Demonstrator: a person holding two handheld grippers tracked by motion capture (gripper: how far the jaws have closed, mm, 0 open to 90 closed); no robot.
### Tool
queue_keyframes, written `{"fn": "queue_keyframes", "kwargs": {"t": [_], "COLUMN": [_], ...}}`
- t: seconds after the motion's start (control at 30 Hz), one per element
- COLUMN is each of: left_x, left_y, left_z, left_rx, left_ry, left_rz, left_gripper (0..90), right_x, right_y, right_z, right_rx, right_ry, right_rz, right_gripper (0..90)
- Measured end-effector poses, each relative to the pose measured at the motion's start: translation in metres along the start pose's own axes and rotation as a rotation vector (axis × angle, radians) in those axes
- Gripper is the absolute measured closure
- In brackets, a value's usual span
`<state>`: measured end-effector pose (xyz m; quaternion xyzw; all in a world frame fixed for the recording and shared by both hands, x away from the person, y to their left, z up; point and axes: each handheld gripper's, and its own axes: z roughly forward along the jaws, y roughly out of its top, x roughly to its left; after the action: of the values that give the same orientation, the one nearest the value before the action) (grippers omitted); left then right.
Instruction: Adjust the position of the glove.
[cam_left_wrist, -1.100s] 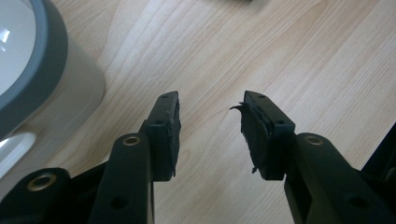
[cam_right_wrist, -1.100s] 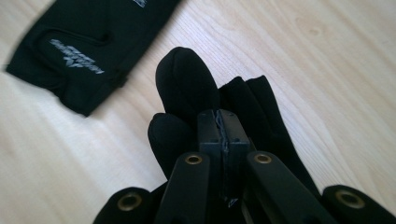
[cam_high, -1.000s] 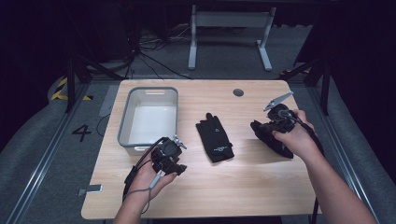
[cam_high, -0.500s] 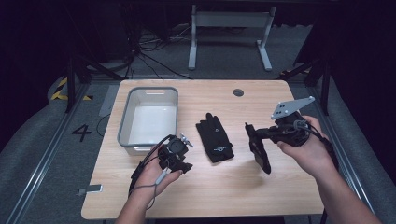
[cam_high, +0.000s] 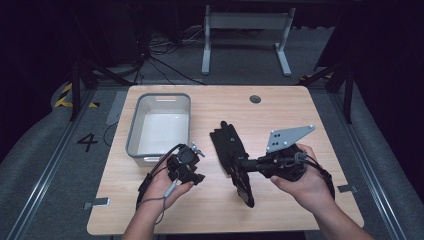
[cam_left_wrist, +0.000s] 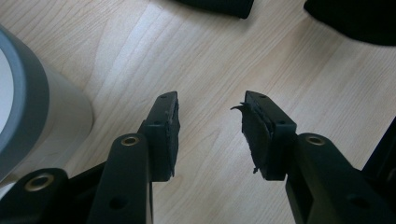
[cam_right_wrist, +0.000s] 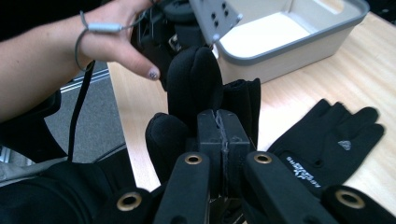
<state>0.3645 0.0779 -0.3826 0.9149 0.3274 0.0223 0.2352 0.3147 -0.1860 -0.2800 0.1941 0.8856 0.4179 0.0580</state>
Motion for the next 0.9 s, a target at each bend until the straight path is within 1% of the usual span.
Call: {"fn": "queue_keyframes", "kwargs": {"t": [0.07,0.13,0.2,0.23,0.27,0.3,0.4,0.43,0.5,0.53,0.57,0.63,0.77,0.8,0.83,0.87,0.9], "left_x": [0.0,0.0,-0.001,-0.001,-0.002,-0.002,-0.002,-0.003,-0.003,-0.003,-0.004,-0.003,-0.005,-0.006,-0.006,-0.006,-0.005], "left_y": [0.001,0.001,0.001,0.001,0.002,0.002,0.002,0.003,0.003,0.003,0.004,0.004,0.006,0.006,0.006,0.006,0.006], "left_z": [0.001,0.002,0.003,0.003,0.003,0.004,0.006,0.007,0.007,0.007,0.009,0.01,0.011,0.012,0.012,0.012,0.012], "left_rx": [0.005,0.008,0.009,0.009,0.01,0.01,0.02,0.024,0.025,0.025,0.026,0.027,0.034,0.035,0.035,0.037,0.036], "left_ry": [0.001,-0.001,-0.003,-0.003,-0.002,-0.003,-0.002,-0.003,-0.004,-0.004,-0.003,-0.005,-0.006,-0.01,-0.01,-0.007,-0.006], "left_rz": [0.003,0.005,0.005,0.005,0.002,0.003,0.006,0.008,0.012,0.012,0.009,0.008,0.011,0.015,0.015,0.016,0.012], "left_gripper": [56.8,56.8,56.8,56.8,56.8,56.8,56.8,56.8,56.6,56.6,56.6,56.6,56.6,56.4,56.3,56.3,56.3], "right_x": [-0.001,-0.003,-0.006,-0.006,-0.01,-0.01,-0.017,-0.02,-0.024,-0.024,-0.027,-0.029,-0.027,-0.024,-0.024,-0.019,-0.017], "right_y": [-0.005,-0.011,-0.018,-0.018,-0.025,-0.025,-0.036,-0.043,-0.049,-0.049,-0.056,-0.059,-0.056,-0.05,-0.05,-0.043,-0.04], "right_z": [0.005,0.005,0.0,0.0,-0.007,-0.007,-0.015,-0.02,-0.024,-0.024,-0.028,-0.03,-0.029,-0.027,-0.027,-0.023,-0.021], "right_rx": [0.004,0.006,-0.005,-0.005,-0.013,-0.013,-0.019,-0.019,-0.015,-0.015,-0.023,-0.029,-0.037,-0.039,-0.039,-0.044,-0.047], "right_ry": [0.01,0.012,0.015,0.015,0.004,0.004,-0.013,-0.023,-0.034,-0.034,-0.038,-0.041,-0.038,-0.028,-0.028,-0.014,-0.008], "right_rz": [0.01,0.016,0.039,0.039,0.053,0.053,0.08,0.097,0.104,0.104,0.123,0.132,0.124,0.107,0.107,0.095,0.091], "right_gripper": [89.8,89.7,89.7,89.7,89.7,89.7,89.7,89.6,89.6,89.6,89.6,89.6,89.6,89.6,89.6,89.6,89.6]}}
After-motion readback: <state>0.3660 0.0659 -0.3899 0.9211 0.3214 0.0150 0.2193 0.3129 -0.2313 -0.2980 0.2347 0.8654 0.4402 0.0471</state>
